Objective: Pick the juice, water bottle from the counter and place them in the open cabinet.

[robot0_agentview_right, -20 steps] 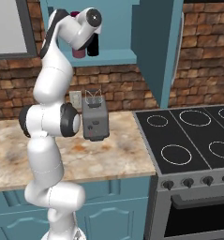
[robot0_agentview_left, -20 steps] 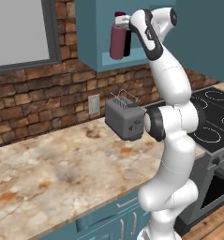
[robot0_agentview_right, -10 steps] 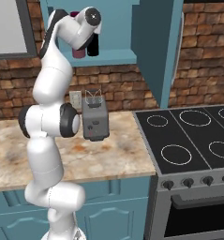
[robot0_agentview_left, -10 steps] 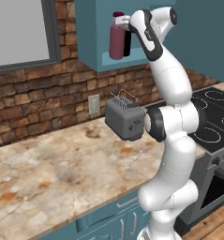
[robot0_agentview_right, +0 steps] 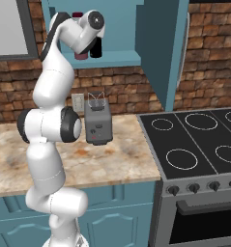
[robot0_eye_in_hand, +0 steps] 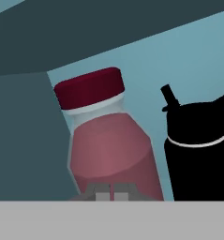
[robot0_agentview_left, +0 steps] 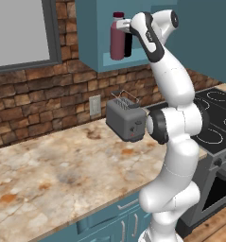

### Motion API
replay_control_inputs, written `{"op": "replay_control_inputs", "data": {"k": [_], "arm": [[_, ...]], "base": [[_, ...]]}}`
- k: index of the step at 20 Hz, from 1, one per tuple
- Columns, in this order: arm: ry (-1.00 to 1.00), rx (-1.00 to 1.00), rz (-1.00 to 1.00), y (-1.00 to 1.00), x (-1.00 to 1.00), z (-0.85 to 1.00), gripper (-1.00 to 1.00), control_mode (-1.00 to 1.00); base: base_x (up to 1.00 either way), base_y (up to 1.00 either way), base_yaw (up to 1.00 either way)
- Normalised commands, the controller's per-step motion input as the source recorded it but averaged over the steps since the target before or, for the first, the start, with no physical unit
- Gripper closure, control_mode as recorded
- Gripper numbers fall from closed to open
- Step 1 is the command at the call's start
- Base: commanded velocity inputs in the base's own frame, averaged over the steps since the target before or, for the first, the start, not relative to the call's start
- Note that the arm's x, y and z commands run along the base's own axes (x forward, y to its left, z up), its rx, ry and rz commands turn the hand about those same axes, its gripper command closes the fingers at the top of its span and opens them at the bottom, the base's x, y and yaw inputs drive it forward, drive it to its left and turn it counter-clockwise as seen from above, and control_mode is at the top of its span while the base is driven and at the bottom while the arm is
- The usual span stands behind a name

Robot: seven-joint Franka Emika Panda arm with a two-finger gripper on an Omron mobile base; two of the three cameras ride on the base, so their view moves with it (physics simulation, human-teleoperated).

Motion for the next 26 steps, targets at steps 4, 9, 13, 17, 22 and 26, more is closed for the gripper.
{"op": "replay_control_inputs", "data": {"k": [4, 9, 13, 17, 22, 26], "arm": [[0.00, 0.00, 0.00, 0.00, 0.00, 0.00, 1.00, -1.00], [0.00, 0.00, 0.00, 0.00, 0.00, 0.00, -1.00, -1.00], [0.00, 0.00, 0.00, 0.00, 0.00, 0.00, -1.00, -1.00], [0.00, 0.00, 0.00, 0.00, -0.17, 0.00, -1.00, -1.00], [0.00, 0.00, -0.04, -0.24, -0.33, 0.00, -1.00, -1.00], [0.00, 0.00, -0.04, -0.33, -0.48, 0.04, -1.00, -1.00]], "base": [[0.00, 0.00, 0.00], [0.00, 0.00, 0.00], [0.00, 0.00, 0.00], [0.00, 0.00, 0.00], [0.00, 0.00, 0.00], [0.00, 0.00, 0.00]]}}
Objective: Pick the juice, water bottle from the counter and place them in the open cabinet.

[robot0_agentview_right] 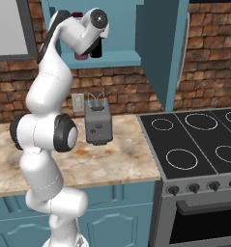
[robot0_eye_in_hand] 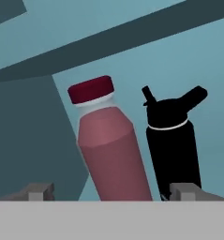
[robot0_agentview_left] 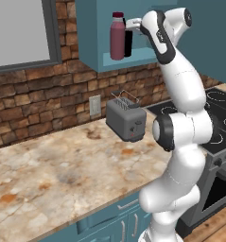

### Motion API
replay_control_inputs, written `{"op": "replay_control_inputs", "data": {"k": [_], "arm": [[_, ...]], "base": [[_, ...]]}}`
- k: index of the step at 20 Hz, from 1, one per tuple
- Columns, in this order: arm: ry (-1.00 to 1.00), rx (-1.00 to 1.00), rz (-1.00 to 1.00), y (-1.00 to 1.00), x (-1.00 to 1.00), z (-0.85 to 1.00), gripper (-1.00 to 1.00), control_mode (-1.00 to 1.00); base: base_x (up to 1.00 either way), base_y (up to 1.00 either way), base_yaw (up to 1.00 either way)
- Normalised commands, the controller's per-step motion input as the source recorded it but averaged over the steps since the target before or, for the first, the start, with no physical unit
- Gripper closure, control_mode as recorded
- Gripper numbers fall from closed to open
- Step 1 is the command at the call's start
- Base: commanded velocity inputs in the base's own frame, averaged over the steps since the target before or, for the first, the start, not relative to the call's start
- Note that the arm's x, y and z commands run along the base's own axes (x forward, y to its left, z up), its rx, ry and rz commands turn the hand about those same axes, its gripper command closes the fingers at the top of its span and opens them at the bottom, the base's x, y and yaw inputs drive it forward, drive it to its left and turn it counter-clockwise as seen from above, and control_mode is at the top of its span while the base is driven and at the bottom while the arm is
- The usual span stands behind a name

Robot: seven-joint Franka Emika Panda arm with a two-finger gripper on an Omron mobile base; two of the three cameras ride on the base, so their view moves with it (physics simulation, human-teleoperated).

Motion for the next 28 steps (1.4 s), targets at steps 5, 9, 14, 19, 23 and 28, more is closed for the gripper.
{"op": "replay_control_inputs", "data": {"k": [5, 9, 14, 19, 23, 28], "arm": [[0.00, 0.00, -0.01, -0.20, -0.59, 0.08, -1.00, -1.00], [0.00, 0.00, 0.00, -0.07, -0.69, 0.09, -1.00, -1.00], [0.00, -0.04, -0.01, -0.05, -0.73, 0.05, -1.00, -1.00], [0.00, -0.10, -0.01, -0.13, -0.66, 0.00, -1.00, -1.00], [0.00, -0.12, -0.02, -0.19, -0.63, 0.00, -1.00, -1.00], [0.00, -0.13, -0.02, -0.21, -0.66, 0.00, -1.00, -1.00]], "base": [[0.00, 0.00, 0.00], [0.00, 0.00, 0.00], [0.00, 0.00, 0.00], [0.00, 0.00, 0.00], [0.00, 0.00, 0.00], [0.00, 0.00, 0.00]]}}
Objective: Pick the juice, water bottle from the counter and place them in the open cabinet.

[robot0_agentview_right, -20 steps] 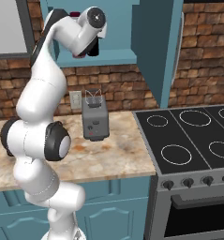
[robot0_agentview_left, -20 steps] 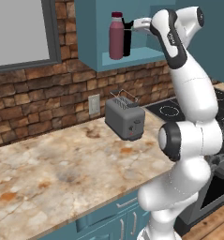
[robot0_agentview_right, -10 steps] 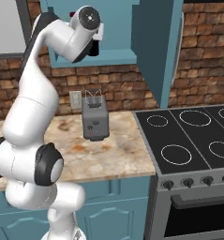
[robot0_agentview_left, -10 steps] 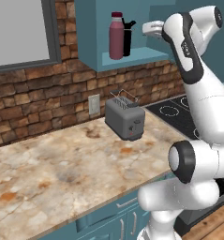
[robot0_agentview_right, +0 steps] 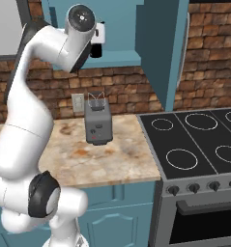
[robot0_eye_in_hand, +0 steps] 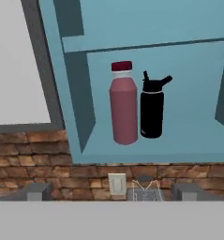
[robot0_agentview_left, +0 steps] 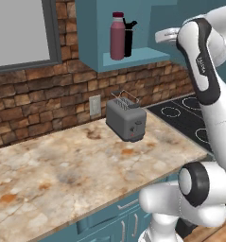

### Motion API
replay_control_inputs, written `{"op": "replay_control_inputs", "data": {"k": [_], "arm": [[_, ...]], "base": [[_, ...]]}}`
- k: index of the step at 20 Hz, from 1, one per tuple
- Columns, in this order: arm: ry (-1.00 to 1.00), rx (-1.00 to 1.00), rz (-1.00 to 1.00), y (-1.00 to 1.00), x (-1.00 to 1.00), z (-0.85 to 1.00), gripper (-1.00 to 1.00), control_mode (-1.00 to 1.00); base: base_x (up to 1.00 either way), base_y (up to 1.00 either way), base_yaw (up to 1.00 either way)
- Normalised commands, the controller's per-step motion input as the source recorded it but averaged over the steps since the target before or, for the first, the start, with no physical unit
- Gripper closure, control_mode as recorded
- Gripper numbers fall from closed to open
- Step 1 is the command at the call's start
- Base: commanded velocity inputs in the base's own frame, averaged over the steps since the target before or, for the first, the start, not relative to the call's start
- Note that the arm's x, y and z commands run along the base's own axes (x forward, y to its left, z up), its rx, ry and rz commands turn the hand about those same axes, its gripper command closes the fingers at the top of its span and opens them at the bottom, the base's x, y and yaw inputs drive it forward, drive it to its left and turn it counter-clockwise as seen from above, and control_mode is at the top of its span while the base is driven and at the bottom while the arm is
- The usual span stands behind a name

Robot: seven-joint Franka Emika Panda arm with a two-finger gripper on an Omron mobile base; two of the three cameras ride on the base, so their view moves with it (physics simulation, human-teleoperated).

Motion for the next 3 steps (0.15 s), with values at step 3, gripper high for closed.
{"op": "replay_control_inputs", "data": {"k": [3], "arm": [[0.00, -0.13, -0.04, -0.21, -0.71, 0.00, -1.00, -1.00]], "base": [[0.00, 0.00, 0.00]]}}
